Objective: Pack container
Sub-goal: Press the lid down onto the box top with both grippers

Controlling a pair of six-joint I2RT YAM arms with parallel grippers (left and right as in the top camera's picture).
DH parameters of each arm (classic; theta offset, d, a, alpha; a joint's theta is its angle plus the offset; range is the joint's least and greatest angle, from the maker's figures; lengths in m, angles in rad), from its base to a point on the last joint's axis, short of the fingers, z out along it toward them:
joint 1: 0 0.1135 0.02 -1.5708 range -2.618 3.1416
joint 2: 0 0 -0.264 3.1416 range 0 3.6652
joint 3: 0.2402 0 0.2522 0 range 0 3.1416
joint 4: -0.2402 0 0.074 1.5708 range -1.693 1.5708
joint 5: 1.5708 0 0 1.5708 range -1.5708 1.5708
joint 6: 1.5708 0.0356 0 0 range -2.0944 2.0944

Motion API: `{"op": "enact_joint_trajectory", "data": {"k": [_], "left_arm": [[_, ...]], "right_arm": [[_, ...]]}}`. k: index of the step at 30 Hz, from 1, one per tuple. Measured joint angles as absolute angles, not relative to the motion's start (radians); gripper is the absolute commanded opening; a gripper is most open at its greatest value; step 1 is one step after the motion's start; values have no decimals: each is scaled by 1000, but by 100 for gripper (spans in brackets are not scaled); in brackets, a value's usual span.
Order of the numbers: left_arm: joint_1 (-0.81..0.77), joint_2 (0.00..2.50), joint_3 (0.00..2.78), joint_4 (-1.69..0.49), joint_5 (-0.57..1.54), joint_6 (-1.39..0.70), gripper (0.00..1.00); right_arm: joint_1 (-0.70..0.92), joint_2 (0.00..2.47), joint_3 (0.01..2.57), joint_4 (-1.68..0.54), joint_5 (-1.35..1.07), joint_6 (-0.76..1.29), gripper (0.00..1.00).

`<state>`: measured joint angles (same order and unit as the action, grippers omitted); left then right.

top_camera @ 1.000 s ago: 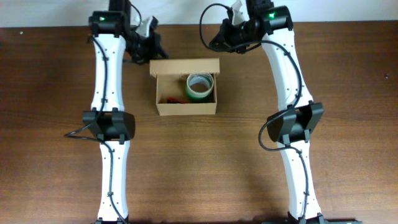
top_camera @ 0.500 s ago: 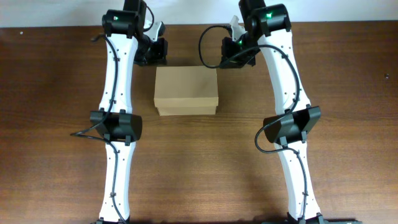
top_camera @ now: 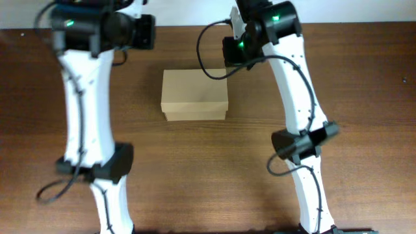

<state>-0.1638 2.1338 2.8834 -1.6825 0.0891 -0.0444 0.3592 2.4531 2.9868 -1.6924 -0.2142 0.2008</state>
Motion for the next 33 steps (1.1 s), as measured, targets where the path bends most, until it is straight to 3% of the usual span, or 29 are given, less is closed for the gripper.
{"op": "enact_joint_trajectory", "data": {"k": [5, 18, 33], "left_arm": [[-164, 1973, 2614, -1602, 1, -44, 2], [-189, 2017, 1934, -1160, 68, 16, 2], [-224, 2019, 1769, -1049, 110, 20, 2]], "right_arm": [[381, 2343, 2959, -1692, -144, 202, 4], [390, 2416, 2690, -1648, -92, 203, 4], [474, 2416, 2470, -1555, -117, 177, 4]]}}
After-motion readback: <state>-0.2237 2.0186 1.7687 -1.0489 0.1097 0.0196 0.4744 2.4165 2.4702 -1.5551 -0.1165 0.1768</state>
